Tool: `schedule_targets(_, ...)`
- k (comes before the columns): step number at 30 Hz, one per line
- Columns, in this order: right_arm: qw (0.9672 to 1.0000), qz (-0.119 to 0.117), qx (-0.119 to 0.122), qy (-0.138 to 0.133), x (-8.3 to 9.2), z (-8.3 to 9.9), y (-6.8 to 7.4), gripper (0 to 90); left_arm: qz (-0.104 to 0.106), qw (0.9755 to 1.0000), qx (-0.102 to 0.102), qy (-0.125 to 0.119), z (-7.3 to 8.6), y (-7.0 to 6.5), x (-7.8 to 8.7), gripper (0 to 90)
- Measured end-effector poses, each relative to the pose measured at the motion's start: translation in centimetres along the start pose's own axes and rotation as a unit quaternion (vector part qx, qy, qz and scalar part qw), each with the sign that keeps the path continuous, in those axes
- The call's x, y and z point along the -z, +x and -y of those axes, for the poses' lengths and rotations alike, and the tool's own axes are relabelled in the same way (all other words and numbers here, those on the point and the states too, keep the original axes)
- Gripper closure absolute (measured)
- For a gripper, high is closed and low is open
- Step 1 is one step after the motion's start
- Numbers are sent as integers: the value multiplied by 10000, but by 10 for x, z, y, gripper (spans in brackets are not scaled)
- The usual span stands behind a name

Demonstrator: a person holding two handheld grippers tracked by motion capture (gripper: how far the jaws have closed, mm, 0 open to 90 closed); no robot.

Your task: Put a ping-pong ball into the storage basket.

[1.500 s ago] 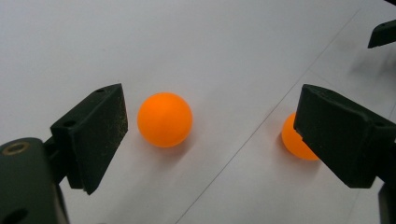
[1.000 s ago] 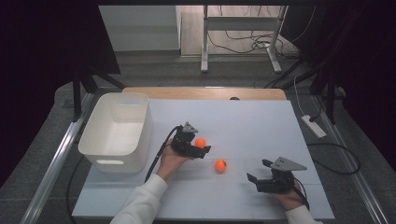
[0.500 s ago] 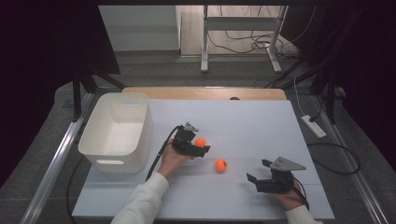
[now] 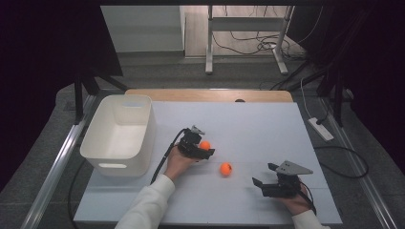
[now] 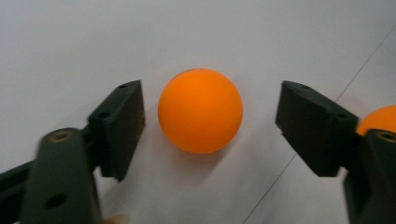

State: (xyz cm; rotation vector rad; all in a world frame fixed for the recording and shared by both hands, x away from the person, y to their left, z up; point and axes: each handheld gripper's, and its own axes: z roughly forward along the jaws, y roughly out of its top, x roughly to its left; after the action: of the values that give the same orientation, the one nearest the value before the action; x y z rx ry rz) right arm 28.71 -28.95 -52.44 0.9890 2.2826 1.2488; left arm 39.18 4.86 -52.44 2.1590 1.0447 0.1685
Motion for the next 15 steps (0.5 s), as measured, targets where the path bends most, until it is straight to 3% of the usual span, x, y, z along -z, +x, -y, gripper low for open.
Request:
schedule_targets(6, 10000, 8, 5, 13, 0, 0, 0, 128, -46, 10000, -58, 3, 0, 0, 1, 478)
schedule_targets(15, 10000, 21, 21, 32, 0, 0, 0, 128, -45, 9999, -161, 11, 0, -2, 3, 506)
